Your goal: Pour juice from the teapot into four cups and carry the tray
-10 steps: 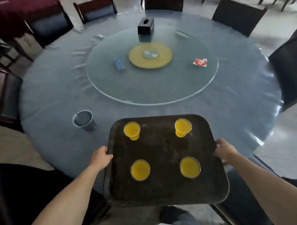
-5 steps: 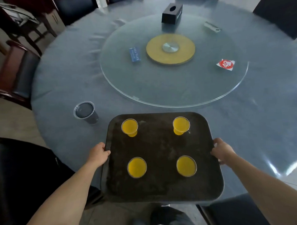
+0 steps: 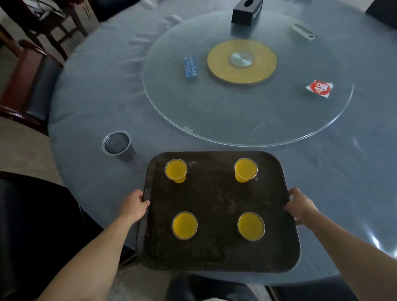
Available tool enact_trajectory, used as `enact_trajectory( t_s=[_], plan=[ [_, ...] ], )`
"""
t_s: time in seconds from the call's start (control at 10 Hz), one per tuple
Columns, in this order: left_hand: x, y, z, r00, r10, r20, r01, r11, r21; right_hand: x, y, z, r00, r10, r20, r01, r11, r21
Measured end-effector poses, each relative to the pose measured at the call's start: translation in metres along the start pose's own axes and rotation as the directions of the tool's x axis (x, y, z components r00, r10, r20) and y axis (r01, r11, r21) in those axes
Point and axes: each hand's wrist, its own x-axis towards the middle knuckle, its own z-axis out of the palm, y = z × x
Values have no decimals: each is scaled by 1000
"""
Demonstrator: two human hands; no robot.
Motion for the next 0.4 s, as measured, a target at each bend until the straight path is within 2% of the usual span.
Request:
enact_trajectory(
  t_s=[0.3, 0.4],
  plan=[
    [-1, -5, -11, 997, 57, 52, -57, 998, 15, -14, -7, -5, 1000, -17, 5, 16, 999, 39],
    [-7, -6, -19, 993, 115, -35, -116, 993, -16, -19, -16, -9, 974, -109, -196, 124, 990, 64]
  ],
)
